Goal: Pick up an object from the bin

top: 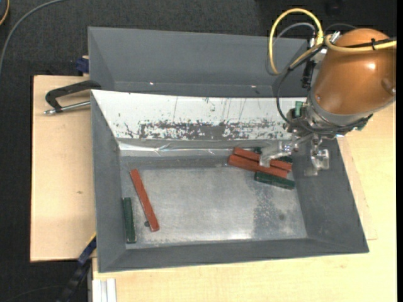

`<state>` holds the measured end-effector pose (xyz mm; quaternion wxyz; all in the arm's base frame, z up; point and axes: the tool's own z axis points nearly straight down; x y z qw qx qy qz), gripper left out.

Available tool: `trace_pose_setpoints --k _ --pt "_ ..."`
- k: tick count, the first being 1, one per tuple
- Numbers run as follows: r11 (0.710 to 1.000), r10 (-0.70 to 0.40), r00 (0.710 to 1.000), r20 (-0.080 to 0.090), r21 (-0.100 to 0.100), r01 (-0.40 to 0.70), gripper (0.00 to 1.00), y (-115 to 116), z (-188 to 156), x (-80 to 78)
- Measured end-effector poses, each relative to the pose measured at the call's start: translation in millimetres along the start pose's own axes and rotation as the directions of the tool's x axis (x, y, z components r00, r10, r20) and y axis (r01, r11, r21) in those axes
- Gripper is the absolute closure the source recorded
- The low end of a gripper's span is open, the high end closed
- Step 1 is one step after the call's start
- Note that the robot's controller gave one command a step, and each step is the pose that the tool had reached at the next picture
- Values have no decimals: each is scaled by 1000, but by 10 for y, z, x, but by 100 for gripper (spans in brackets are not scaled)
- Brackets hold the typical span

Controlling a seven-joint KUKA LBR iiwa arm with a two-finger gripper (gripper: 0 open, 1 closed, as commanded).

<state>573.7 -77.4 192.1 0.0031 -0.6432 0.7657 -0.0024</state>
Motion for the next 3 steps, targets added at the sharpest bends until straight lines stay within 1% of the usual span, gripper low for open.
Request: trace_pose_setpoints --k 1,2,3 --pt "966 257 966 -2 -9 -257 0 25 1106 -46" --pt "960 278 960 2 -2 -278 0 -165 1216 -58" --pt "972 237 972 1 -3 -237 0 -324 1213 265"
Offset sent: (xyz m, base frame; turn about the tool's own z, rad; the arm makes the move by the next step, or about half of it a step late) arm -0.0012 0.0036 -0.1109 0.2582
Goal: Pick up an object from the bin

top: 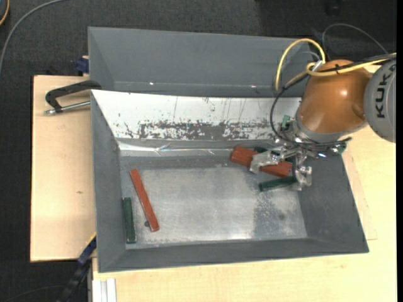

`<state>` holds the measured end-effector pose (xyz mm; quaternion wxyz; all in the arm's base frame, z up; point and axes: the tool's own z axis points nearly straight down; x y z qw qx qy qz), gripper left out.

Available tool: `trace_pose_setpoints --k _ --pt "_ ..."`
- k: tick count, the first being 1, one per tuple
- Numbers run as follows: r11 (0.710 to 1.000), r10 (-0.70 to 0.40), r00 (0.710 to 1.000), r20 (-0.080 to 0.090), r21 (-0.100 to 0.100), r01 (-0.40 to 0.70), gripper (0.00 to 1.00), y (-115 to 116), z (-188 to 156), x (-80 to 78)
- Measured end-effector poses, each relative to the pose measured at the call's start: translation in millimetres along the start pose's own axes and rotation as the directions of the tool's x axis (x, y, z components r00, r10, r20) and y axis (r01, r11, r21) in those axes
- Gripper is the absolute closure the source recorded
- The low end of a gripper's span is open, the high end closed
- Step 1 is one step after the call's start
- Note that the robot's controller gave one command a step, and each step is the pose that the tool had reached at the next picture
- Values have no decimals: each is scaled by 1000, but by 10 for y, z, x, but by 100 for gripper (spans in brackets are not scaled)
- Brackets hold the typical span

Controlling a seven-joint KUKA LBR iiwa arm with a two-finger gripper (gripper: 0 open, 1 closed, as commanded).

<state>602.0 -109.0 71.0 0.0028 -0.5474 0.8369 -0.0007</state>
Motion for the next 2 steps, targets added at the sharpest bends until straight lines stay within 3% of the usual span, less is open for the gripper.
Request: trace_pose_setpoints --k 1,2 --pt "1000 -1 1000 0 -2 1 100 5 -1 -11" --pt "985 -172 985 1 8 172 100 203 -1371 -53"
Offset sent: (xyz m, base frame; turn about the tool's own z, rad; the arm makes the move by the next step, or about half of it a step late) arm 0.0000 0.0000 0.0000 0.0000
